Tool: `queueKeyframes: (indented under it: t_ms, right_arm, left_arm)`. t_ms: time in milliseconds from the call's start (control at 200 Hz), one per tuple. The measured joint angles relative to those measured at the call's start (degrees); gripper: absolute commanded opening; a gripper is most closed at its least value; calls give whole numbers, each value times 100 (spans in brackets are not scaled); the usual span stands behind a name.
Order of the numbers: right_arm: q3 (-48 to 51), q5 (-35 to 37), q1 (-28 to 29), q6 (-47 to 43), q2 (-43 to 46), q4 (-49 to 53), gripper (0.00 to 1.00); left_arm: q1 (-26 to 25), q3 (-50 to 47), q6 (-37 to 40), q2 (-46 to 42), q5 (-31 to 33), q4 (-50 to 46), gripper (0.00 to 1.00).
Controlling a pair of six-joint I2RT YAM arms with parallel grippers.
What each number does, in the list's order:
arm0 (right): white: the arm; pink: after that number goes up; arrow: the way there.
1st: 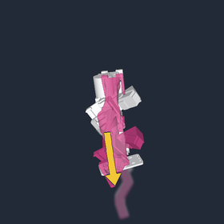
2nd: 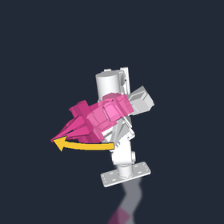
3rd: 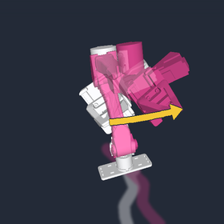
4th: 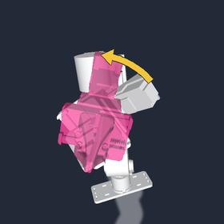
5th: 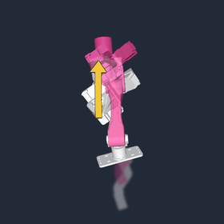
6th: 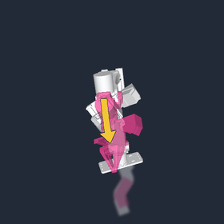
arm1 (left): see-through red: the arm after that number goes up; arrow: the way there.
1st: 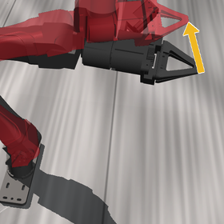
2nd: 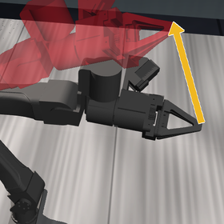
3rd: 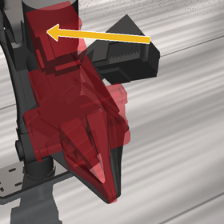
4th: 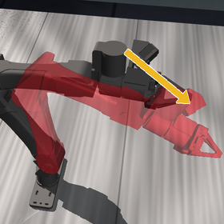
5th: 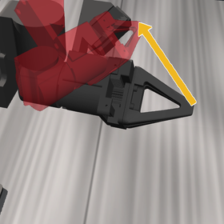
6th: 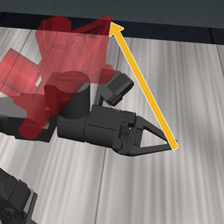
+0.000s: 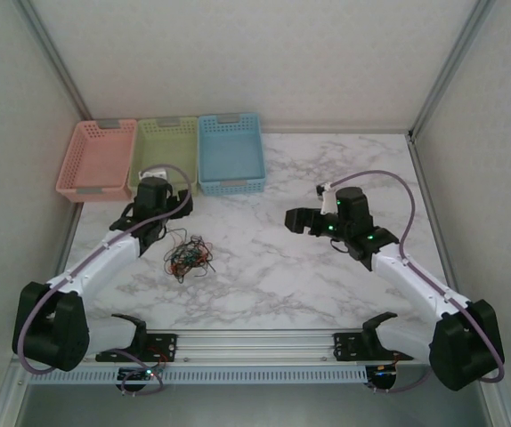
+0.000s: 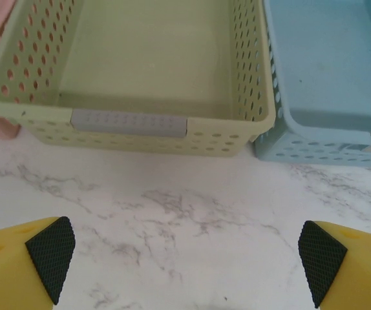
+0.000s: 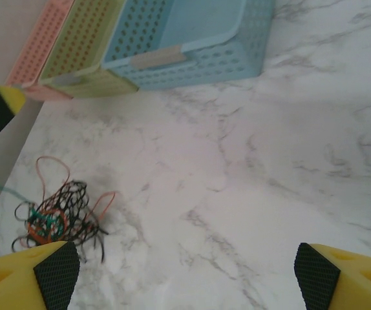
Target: Untangle the cables
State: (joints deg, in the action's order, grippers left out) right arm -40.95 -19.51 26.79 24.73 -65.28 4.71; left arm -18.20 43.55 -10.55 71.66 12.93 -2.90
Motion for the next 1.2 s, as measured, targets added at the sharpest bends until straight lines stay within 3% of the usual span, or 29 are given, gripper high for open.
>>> queueKeyframes:
  t_ms: [210, 380, 576, 826, 1196]
  right_arm:
    - [-55, 2, 643, -74, -385, -236, 88]
    - [-101, 85, 793, -98, -509, -258, 87]
    - [-149, 219, 813, -116, -507, -284, 88]
    - [-149, 348, 813, -157, -396, -258, 89]
    - [-149, 452, 815, -221, -341, -186, 89]
  left_arm:
    - [-498, -614, 815, 76, 354, 1462, 87]
    - [-533, -857, 1130, 378, 579, 1735, 89]
    - [-533, -74, 1036, 949, 1191, 1032, 90]
    - [-358, 592, 345, 1318, 2199, -262, 92]
    - [-90, 804, -385, 1394, 2444, -1414, 92]
